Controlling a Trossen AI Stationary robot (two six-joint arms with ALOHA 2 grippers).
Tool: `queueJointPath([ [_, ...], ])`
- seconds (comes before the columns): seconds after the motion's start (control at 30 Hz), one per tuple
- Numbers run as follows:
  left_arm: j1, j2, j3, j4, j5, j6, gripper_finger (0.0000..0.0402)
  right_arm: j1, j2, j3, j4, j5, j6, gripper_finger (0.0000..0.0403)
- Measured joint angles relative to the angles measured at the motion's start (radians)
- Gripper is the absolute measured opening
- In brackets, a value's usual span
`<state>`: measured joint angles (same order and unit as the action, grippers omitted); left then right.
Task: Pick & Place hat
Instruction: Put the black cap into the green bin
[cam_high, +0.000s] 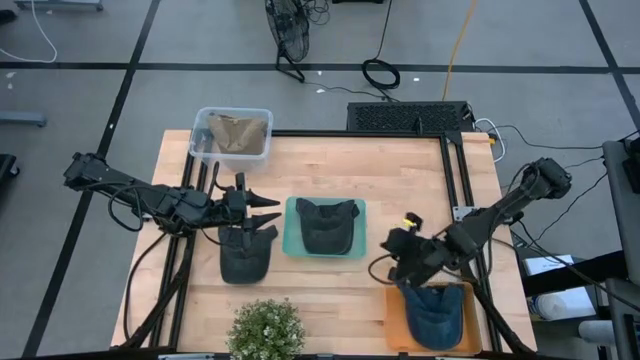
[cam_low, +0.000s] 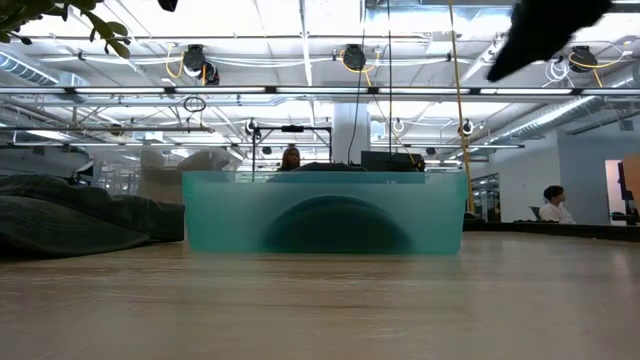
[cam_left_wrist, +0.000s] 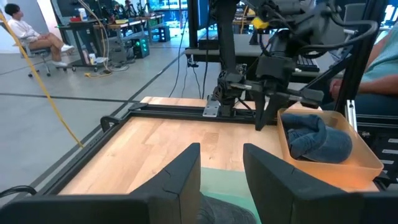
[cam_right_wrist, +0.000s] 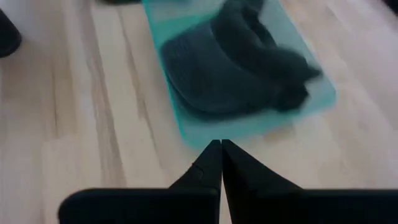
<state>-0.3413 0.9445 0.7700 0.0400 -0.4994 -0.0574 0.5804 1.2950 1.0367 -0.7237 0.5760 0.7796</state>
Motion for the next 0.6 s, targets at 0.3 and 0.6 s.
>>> queueJointPath([
  [0.3,0.030,0.012,0.000,-0.015,-0.002,-0.037,0.0131,-0.256,0.028,-0.003,0.158,-0.285,-0.394,0.0000],
  [0.6,0.008,0.064,-0.005,-0.067,0.036,-0.164,0.0131,-0.406,-0.012,-0.002,0.202,-0.293,-0.693,0.0000],
])
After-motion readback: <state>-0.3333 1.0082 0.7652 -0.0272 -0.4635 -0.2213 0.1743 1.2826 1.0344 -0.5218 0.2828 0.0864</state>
